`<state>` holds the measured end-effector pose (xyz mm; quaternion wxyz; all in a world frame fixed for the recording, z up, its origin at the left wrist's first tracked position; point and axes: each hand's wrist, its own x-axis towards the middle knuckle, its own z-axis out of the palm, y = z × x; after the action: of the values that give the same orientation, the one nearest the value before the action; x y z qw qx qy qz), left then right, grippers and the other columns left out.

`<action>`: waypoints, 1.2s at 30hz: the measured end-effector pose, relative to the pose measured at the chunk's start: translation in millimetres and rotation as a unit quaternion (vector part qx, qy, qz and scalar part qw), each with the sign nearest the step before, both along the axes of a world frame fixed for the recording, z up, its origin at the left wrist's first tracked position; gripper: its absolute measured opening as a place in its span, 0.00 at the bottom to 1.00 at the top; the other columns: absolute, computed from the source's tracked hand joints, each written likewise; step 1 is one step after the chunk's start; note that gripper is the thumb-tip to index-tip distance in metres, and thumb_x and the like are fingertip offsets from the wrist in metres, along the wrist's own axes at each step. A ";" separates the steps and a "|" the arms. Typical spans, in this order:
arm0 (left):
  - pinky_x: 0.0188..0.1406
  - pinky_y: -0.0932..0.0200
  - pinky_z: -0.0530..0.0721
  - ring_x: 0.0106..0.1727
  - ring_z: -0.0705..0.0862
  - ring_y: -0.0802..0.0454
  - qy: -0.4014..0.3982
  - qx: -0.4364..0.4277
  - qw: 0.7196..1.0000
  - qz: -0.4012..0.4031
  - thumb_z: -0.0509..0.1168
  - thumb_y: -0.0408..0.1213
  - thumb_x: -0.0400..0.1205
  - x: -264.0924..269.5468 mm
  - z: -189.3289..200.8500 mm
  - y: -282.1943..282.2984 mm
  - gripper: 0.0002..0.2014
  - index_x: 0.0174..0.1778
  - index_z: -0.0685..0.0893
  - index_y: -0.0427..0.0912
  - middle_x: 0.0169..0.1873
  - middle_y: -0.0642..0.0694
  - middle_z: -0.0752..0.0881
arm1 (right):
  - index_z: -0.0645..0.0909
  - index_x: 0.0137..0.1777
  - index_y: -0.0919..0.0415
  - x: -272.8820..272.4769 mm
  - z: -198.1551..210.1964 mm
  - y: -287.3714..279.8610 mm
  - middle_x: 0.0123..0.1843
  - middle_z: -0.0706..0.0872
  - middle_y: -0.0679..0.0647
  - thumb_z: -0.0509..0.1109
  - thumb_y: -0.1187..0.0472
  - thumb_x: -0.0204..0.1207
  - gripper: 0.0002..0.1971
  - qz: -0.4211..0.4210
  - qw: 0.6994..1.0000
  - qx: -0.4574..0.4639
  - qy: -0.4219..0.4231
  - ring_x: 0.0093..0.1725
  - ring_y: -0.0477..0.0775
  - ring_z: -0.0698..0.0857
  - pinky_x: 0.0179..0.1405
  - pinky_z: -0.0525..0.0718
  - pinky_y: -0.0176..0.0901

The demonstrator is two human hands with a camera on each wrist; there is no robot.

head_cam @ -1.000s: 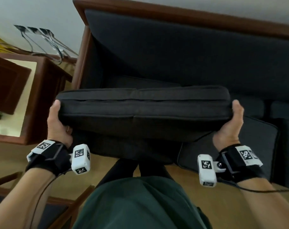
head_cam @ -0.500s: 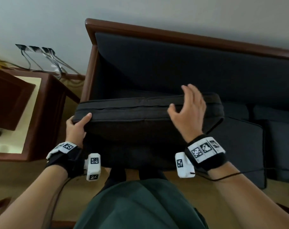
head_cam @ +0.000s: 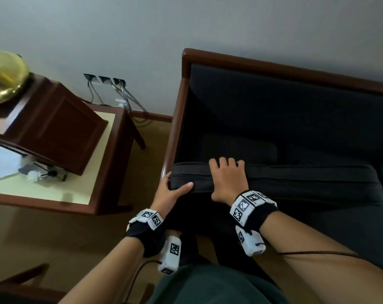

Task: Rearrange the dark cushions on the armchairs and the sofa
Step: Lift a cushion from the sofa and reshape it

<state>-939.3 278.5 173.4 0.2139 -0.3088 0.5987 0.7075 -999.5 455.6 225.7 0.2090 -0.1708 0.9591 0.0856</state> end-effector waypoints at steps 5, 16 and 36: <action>0.68 0.41 0.82 0.64 0.85 0.47 0.016 -0.010 0.994 -0.103 0.85 0.65 0.43 6.8 6.7 -8.6 0.64 0.78 0.70 0.49 0.66 0.46 0.84 | 0.74 0.49 0.59 20.4 -0.8 12.6 0.40 0.84 0.53 0.79 0.62 0.51 0.25 -0.015 0.997 -0.059 0.038 0.42 0.60 0.84 0.51 0.77 0.59; 0.81 0.47 0.67 0.80 0.63 0.53 0.123 -0.096 0.906 -0.395 0.82 0.69 0.47 -12.7 36.2 -18.3 0.69 0.79 0.46 0.66 0.78 0.56 0.61 | 0.71 0.44 0.55 9.8 93.9 77.3 0.31 0.71 0.39 0.87 0.57 0.47 0.30 -0.073 0.974 -0.206 0.053 0.30 0.42 0.70 0.41 0.67 0.45; 0.75 0.45 0.62 0.78 0.67 0.48 0.302 -0.569 0.648 -0.407 0.77 0.70 0.53 -91.2 144.0 115.0 0.59 0.82 0.61 0.62 0.74 0.55 0.70 | 0.70 0.76 0.45 0.4 85.4 228.8 0.63 0.81 0.48 0.75 0.84 0.60 0.47 -0.396 0.770 -0.500 0.008 0.68 0.59 0.80 0.54 0.90 0.59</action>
<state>-1030.6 393.4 317.5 0.0700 0.1353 0.9805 0.1240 -999.1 684.3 311.1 0.1023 0.1448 0.8508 -0.4947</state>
